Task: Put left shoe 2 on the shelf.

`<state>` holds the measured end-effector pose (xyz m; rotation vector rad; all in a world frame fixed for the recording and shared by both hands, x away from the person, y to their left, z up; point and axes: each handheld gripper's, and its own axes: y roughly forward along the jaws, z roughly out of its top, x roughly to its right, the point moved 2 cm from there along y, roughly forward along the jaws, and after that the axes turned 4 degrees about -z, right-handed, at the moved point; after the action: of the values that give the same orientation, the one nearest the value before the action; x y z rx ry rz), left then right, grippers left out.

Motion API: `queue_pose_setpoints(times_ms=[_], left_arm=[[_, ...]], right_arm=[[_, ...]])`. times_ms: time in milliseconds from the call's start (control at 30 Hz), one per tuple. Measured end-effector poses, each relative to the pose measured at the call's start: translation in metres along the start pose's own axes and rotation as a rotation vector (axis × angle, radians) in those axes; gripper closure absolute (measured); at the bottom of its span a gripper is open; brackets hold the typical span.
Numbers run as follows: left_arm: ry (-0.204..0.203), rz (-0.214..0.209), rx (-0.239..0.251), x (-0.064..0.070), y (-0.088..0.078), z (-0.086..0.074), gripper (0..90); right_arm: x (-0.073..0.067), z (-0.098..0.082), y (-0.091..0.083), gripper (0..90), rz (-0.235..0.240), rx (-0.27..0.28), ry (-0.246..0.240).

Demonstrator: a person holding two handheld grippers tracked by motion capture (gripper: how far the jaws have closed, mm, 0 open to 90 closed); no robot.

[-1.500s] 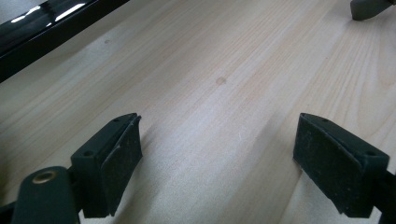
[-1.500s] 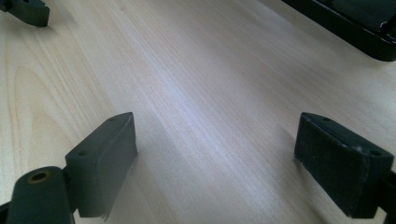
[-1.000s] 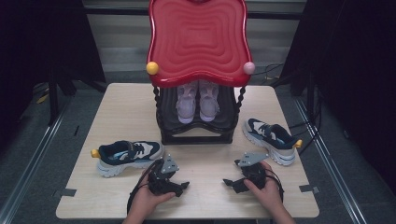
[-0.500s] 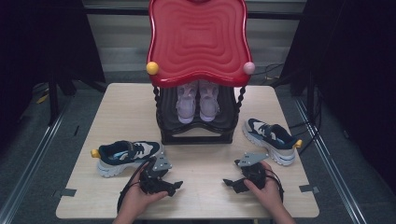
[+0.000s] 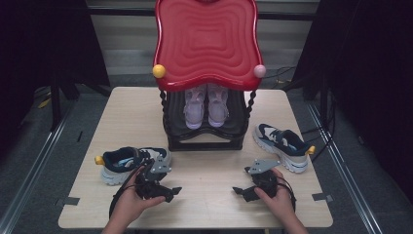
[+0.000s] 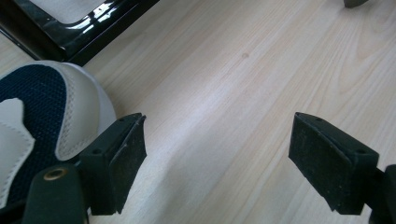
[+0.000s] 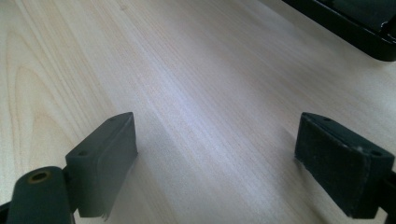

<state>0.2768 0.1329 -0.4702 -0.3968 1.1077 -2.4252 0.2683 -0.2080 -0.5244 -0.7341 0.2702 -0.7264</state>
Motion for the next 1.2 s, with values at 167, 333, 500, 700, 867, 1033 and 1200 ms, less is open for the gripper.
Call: queue_pose_setpoints(times_ms=[167,333,500,700,867,1033,1200], left_arm=[[-0.001,0.010,-0.007,-0.005,-0.007,0.002,18.5],[-0.012,0.016,0.008,-0.012,-0.018,0.004,18.5],[-0.021,0.049,0.038,-0.022,-0.032,0.006,18.5],[-0.034,0.118,0.030,-0.039,-0.051,0.004,18.3],[-0.059,0.190,0.048,-0.054,-0.066,-0.001,18.2],[-0.089,0.240,0.019,-0.071,-0.069,-0.014,18.0],[-0.090,0.246,-0.032,-0.083,-0.061,-0.028,21.0]], right_arm=[[0.000,0.000,0.000,12.4,0.000,0.000,0.000],[0.000,0.000,0.000,12.4,0.000,0.000,0.000],[0.000,0.000,0.000,12.4,0.000,0.000,0.000],[0.000,0.000,0.000,12.4,0.000,0.000,0.000],[0.000,0.000,0.000,12.4,0.000,0.000,0.000],[0.000,0.000,0.000,12.4,0.000,0.000,0.000],[0.000,0.000,0.000,12.4,0.000,0.000,0.000]])
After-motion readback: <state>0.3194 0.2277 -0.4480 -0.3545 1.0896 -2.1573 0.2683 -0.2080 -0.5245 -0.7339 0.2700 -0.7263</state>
